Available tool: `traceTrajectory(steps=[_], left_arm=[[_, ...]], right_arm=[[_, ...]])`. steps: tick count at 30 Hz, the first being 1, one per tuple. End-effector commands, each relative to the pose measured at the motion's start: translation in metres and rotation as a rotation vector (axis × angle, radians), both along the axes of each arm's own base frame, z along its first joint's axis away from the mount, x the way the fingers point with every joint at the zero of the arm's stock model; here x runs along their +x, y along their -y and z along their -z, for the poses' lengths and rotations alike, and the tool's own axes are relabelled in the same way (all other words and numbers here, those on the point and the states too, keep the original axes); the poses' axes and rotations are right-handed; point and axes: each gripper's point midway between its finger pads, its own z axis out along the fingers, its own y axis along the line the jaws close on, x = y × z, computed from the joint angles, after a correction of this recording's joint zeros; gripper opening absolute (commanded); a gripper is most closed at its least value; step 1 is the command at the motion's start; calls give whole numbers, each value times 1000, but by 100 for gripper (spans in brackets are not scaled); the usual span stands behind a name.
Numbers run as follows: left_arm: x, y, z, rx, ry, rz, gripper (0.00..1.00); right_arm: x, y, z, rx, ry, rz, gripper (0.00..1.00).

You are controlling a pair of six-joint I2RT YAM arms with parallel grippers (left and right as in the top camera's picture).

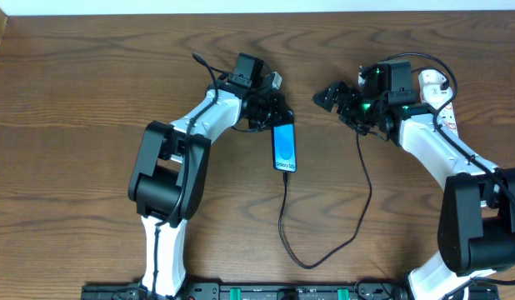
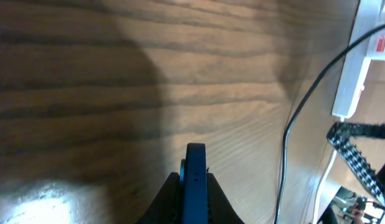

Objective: Plug charger to phone and switch on socket
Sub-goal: 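Lower the cabled phone with the left gripper toward the table center, then lay the phone flat on the table with the left gripper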

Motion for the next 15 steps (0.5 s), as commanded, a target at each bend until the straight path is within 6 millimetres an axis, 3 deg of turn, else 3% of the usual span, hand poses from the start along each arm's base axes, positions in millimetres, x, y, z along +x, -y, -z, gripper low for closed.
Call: traceTrajectory(steps=[1, 5, 15], left_arm=[[4, 1, 2, 16, -16, -42, 7], [5, 3, 9, 73, -48, -122, 7], [0, 11, 12, 94, -51, -131, 7]], right_arm=[[4, 5, -11, -16, 42, 2, 99], [4, 5, -11, -16, 42, 2, 99], [4, 5, -11, -16, 42, 2, 99]])
